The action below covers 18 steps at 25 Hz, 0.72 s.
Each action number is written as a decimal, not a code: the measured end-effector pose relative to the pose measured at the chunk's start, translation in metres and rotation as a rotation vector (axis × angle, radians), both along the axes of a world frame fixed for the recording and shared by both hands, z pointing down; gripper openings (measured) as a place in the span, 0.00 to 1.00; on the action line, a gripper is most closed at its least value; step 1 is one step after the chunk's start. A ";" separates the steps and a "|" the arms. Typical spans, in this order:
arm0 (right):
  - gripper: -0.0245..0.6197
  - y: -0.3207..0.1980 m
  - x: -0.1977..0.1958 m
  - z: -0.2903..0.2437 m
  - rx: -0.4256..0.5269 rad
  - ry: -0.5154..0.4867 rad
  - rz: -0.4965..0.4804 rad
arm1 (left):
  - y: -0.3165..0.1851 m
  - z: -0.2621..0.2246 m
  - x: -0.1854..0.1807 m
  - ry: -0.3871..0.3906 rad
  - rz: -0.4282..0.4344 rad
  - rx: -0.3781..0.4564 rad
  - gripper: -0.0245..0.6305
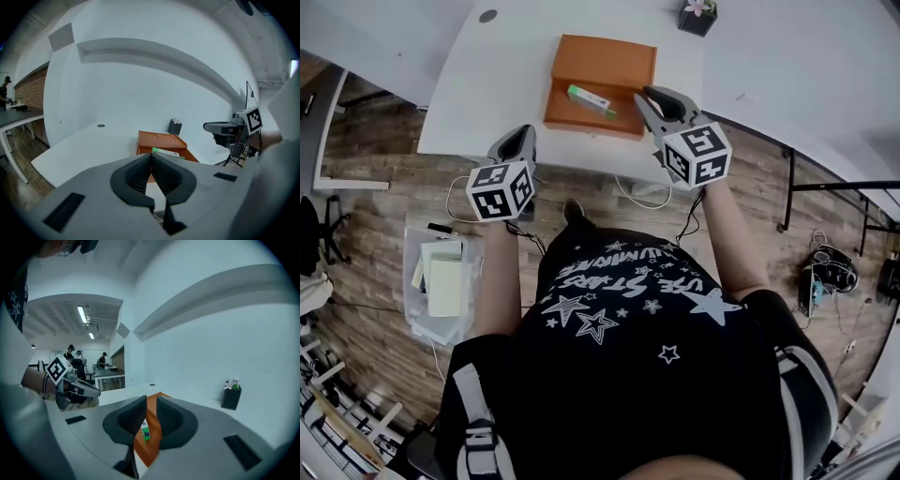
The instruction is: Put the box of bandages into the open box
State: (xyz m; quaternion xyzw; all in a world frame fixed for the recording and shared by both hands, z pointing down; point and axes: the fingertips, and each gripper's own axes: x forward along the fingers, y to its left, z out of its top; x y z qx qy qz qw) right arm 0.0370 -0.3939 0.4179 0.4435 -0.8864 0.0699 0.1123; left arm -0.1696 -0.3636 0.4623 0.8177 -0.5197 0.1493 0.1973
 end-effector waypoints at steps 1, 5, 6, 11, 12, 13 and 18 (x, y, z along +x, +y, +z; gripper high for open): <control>0.17 0.009 0.005 -0.003 0.007 -0.004 0.000 | 0.011 -0.002 0.005 -0.002 -0.002 0.003 0.07; 0.15 0.043 0.027 -0.003 0.021 -0.004 -0.004 | 0.053 -0.007 0.031 -0.014 -0.002 0.019 0.07; 0.15 0.052 0.031 -0.003 0.022 -0.004 -0.004 | 0.063 -0.008 0.035 -0.015 -0.005 0.024 0.07; 0.14 0.086 0.038 -0.002 0.019 -0.001 -0.031 | 0.100 -0.018 0.047 -0.012 -0.029 0.048 0.07; 0.14 0.092 0.040 -0.002 0.016 -0.003 -0.036 | 0.106 -0.020 0.050 -0.011 -0.034 0.053 0.07; 0.14 0.097 0.041 -0.001 0.014 -0.009 -0.040 | 0.112 -0.022 0.053 -0.009 -0.039 0.059 0.07; 0.13 0.129 0.042 0.002 0.002 -0.029 -0.057 | 0.149 -0.025 0.059 0.004 -0.061 0.080 0.07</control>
